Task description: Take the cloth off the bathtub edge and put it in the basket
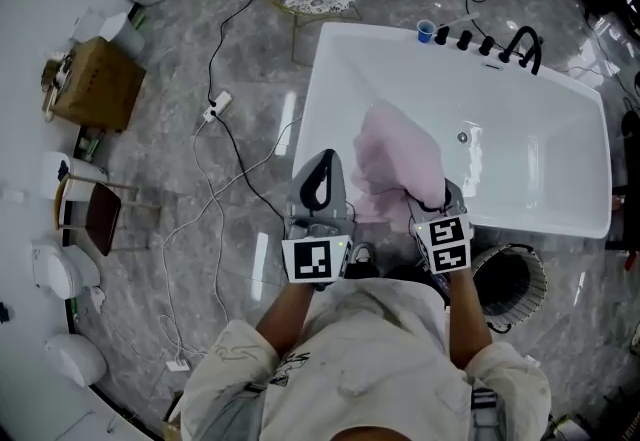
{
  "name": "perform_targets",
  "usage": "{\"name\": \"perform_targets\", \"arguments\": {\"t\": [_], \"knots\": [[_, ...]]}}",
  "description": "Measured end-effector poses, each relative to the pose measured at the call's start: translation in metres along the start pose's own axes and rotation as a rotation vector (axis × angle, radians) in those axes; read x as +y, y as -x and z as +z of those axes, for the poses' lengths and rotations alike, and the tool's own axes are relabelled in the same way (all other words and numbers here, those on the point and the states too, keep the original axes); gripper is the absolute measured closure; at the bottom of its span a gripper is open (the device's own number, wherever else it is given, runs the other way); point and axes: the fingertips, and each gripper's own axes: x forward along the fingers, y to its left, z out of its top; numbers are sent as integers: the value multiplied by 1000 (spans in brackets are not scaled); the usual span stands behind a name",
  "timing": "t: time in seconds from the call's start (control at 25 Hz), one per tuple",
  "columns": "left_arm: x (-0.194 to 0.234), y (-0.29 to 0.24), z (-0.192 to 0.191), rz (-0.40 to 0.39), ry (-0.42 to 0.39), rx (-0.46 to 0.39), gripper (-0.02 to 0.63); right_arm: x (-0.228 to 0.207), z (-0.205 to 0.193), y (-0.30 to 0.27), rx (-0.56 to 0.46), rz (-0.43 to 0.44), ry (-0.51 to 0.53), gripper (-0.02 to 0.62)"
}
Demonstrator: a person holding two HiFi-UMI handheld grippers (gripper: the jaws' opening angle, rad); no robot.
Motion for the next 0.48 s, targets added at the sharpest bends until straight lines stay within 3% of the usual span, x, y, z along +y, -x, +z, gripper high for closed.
{"name": "perform_targets", "arguments": {"t": [0.28,0.48], "knots": [[0,-15,37,-19,-25,-66,604,-41,107,63,-337,-150,-64,425],[-10,-22,57,-42,-16,-108,604,-66,150,115,-530,-256,-111,425]]}}
